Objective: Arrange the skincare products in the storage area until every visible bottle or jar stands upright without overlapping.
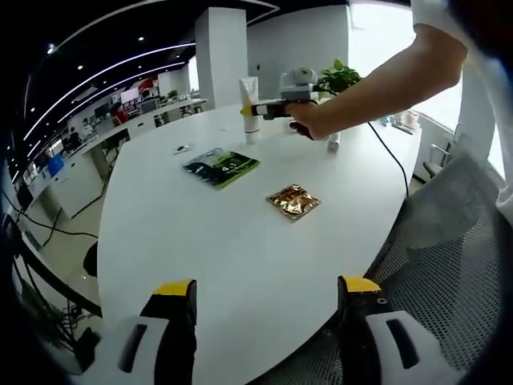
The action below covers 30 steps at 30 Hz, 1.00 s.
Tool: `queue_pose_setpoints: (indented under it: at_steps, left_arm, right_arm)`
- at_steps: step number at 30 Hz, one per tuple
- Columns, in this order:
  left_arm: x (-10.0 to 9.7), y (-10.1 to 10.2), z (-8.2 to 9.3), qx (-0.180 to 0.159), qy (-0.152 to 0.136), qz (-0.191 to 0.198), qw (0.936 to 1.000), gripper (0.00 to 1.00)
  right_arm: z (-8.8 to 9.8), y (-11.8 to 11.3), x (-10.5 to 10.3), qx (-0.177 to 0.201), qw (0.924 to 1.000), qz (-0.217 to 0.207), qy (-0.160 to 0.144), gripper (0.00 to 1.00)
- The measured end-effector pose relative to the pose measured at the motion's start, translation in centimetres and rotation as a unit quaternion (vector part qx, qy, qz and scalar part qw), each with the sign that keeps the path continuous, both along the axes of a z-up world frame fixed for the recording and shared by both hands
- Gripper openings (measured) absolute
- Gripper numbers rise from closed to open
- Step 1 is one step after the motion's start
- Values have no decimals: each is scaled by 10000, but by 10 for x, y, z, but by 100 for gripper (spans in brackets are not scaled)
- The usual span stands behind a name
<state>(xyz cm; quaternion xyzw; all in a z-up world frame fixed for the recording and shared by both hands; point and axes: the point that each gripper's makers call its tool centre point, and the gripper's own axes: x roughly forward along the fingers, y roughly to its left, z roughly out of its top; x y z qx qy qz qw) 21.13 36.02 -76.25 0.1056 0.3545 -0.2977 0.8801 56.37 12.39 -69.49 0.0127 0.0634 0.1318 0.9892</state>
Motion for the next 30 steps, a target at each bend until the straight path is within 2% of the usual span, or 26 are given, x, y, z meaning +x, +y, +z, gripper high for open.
queue_pose_setpoints:
  at_steps: [18, 22, 27, 30]
  left_arm:
    - [-1, 2, 0, 52, 2, -41, 10000, 72]
    - [0, 2, 1, 58, -12, -30, 10000, 72]
    - [1, 3, 2, 66, -44, -17, 10000, 72]
    - [1, 3, 2, 63, -63, -1, 10000, 72]
  right_arm:
    - [-1, 0, 0, -269, 9987, -353, 259, 31]
    - [11, 2, 0, -50, 9993, -347, 145, 44]
    - [19, 4, -6, -55, 9996, -255, 145, 48]
    - [23, 3, -16, -52, 9995, -225, 201, 51]
